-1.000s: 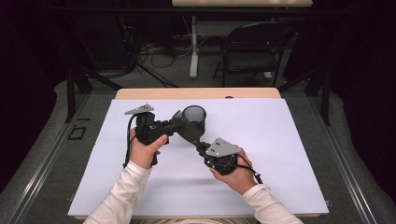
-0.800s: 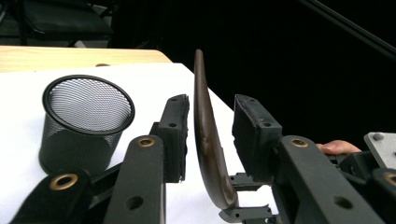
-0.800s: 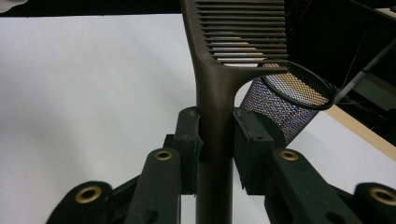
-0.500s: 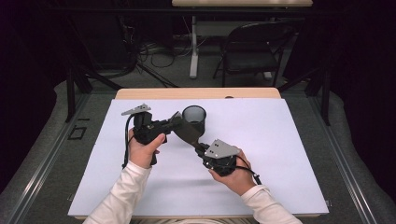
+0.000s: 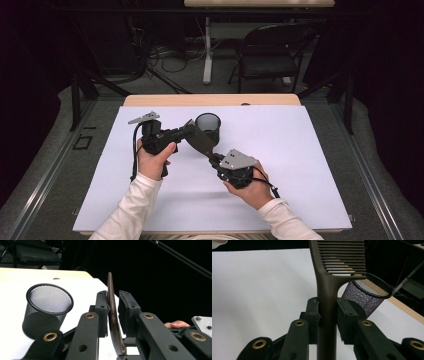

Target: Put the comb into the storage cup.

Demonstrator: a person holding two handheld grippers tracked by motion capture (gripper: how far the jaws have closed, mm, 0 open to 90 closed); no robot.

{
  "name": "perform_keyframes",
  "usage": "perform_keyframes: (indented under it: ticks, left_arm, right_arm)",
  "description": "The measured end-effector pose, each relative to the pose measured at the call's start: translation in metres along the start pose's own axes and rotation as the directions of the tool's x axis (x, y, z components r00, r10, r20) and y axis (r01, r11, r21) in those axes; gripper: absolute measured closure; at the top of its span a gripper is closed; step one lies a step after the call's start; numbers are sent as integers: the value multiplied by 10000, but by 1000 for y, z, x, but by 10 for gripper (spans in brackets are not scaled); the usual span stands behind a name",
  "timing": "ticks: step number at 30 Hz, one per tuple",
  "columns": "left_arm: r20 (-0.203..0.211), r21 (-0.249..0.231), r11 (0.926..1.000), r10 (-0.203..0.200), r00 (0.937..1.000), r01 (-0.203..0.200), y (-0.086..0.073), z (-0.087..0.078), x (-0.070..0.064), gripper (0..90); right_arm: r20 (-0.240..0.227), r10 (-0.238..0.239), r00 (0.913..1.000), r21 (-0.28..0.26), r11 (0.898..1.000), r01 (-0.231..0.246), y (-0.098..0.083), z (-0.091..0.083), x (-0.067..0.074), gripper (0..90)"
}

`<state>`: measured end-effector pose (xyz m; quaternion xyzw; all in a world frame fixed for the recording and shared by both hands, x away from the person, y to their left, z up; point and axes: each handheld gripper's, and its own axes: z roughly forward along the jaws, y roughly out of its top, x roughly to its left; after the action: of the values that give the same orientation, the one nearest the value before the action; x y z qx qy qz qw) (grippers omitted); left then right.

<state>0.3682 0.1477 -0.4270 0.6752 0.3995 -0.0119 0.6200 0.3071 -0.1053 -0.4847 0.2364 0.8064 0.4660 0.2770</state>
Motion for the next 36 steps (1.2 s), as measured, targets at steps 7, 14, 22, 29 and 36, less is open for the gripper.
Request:
perform_keyframes:
  ticks: [7, 14, 22, 29, 36]
  left_arm:
    - [46, 26, 9999, -130, 9999, 130, 0, 0, 1, 805]
    - [217, 39, 9993, -382, 9990, 382, 0, 0, 3, 826]
    - [356, 139, 9983, -565, 9978, 560, -1, 0, 3, 839]
    - [316, 134, 9967, -802, 9963, 798, -2, 0, 5, 841]
    - [471, 122, 9942, -1073, 9931, 1068, -3, 1, 8, 844]
  right_arm:
    - [13, -6, 10000, -2, 10000, 6, -1, 1, 0, 731]
    - [18, -31, 10000, 2, 10000, 31, -1, 1, 0, 731]
    - [47, -53, 10000, 52, 10000, 53, -3, 2, 1, 730]
    - [34, -58, 10000, 61, 10000, 58, -3, 3, 1, 730]
    - [19, -40, 10000, 100, 9999, 39, -4, 5, 1, 729]
